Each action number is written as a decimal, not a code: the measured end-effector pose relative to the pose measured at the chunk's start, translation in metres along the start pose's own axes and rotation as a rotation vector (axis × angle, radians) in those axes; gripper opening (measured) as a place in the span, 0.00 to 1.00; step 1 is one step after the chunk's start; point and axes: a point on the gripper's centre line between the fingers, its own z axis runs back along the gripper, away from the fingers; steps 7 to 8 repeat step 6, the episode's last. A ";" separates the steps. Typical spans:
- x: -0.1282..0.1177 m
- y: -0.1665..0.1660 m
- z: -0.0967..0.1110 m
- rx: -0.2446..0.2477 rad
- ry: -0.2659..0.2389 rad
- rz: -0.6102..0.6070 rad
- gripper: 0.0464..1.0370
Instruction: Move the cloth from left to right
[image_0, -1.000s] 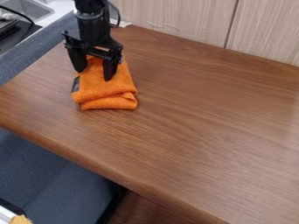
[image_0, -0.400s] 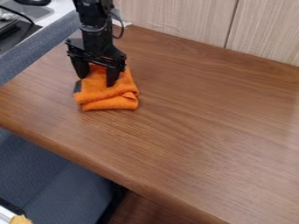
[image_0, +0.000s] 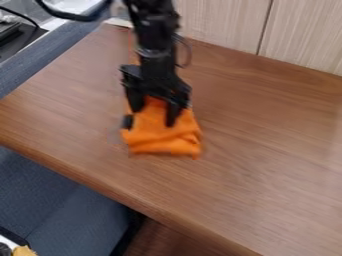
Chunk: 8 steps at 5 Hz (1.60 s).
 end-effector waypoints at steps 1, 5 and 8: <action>-0.015 -0.024 0.002 -0.016 0.014 -0.071 0.96; -0.011 -0.020 0.082 -0.011 -0.196 -0.036 0.96; -0.016 -0.016 0.108 -0.002 -0.263 -0.035 0.96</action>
